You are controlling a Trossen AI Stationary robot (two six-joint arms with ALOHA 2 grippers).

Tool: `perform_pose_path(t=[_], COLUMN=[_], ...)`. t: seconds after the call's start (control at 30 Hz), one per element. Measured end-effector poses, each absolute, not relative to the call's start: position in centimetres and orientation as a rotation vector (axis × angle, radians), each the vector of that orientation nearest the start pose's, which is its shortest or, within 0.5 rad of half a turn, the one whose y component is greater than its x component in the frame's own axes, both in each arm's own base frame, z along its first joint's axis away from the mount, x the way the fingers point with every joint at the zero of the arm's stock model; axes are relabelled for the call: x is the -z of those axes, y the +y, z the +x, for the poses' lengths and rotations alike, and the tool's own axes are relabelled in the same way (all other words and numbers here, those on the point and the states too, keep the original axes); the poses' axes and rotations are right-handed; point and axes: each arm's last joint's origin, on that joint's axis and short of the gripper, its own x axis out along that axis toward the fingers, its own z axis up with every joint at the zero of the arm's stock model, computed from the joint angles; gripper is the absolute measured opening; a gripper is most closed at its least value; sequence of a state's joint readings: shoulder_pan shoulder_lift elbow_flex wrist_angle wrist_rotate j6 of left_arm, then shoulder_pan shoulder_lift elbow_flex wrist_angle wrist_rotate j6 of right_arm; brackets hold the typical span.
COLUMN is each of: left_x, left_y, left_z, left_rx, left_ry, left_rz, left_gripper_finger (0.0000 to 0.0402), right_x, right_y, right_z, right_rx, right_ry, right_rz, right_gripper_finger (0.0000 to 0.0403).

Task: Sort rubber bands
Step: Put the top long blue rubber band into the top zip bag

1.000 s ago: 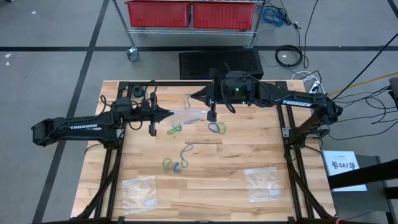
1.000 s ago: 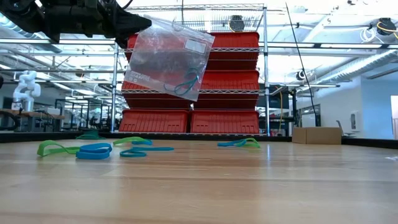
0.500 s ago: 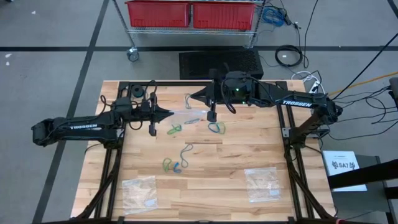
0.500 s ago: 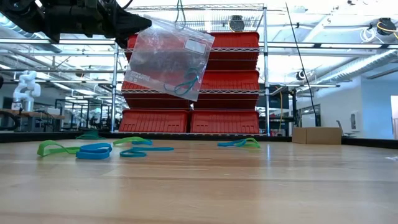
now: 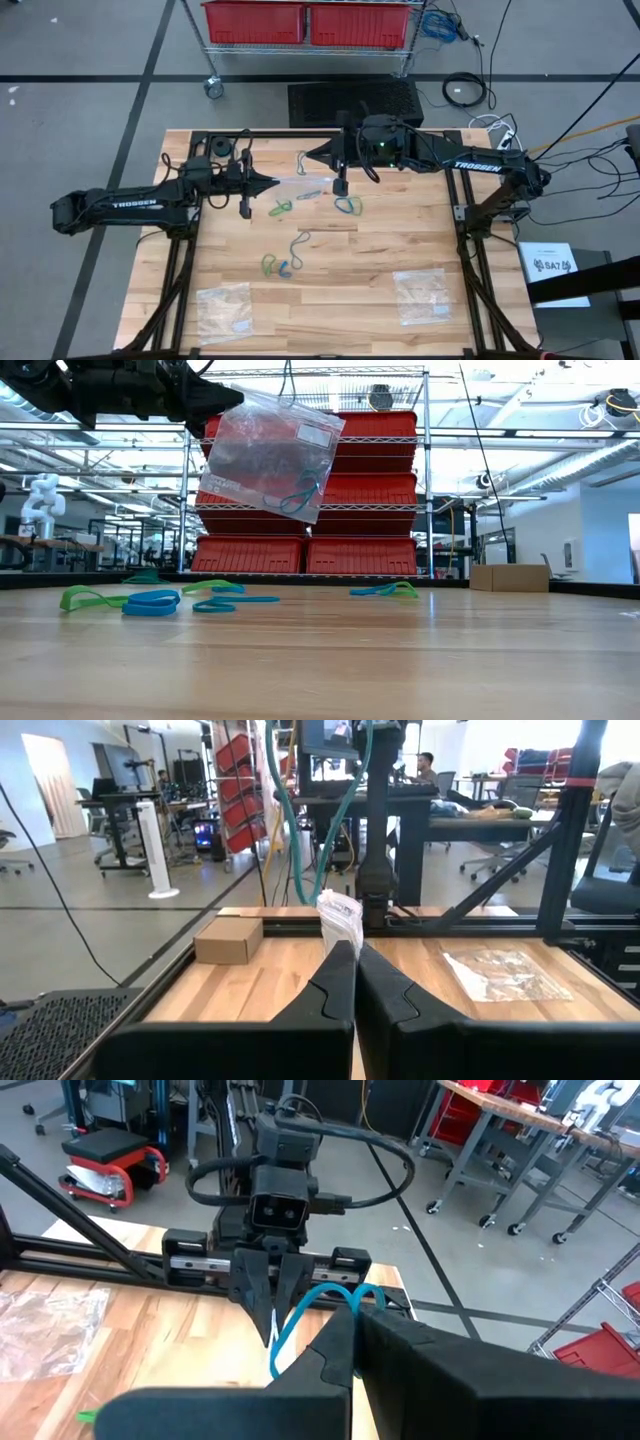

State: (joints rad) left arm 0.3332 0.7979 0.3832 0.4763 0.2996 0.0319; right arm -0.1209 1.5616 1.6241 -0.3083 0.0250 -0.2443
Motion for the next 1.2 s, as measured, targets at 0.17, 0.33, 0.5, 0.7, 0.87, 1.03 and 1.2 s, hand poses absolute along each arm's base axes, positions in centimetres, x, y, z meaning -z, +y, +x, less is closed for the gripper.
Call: perform_pose_path(t=[0.17, 0.33, 0.5, 0.7, 0.87, 1.03, 1.2], left_x=[-25.5, -25.5, -25.5, -25.5, -25.5, -25.5, -25.5], left_y=[5.1, 5.1, 5.1, 5.1, 5.1, 5.1, 5.1], left_z=[17.2, 17.2, 17.2, 17.2, 17.2, 17.2, 17.2], left_rx=[-0.034, -0.034, -0.034, -0.034, -0.034, -0.035, -0.035], left_ry=[-0.058, -0.058, -0.058, -0.058, -0.059, -0.06, -0.061], left_rz=[0.051, 0.051, 0.051, 0.051, 0.051, 0.051, 0.052], left_gripper_finger=[0.0, 0.0, 0.0, 0.0, 0.0, 0.0, 0.0], right_x=[-41.9, -41.9, -41.8, -41.8, -41.3, -40.4, -39.3], right_y=[-4.0, -3.9, -3.9, -3.9, -3.9, -4.0, -4.0], right_z=[35.0, 35.0, 35.0, 35.0, 34.9, 35.4, 36.2], right_rx=[0.104, 0.103, 0.1, 0.101, 0.096, 0.09, 0.083], right_ry=[0.258, 0.261, 0.271, 0.277, 0.319, 0.366, 0.409], right_rz=[-0.233, -0.235, -0.235, -0.235, -0.224, -0.221, -0.225], right_gripper_finger=[0.0, 0.0, 0.0, 0.0, 0.0, 0.0, 0.0])
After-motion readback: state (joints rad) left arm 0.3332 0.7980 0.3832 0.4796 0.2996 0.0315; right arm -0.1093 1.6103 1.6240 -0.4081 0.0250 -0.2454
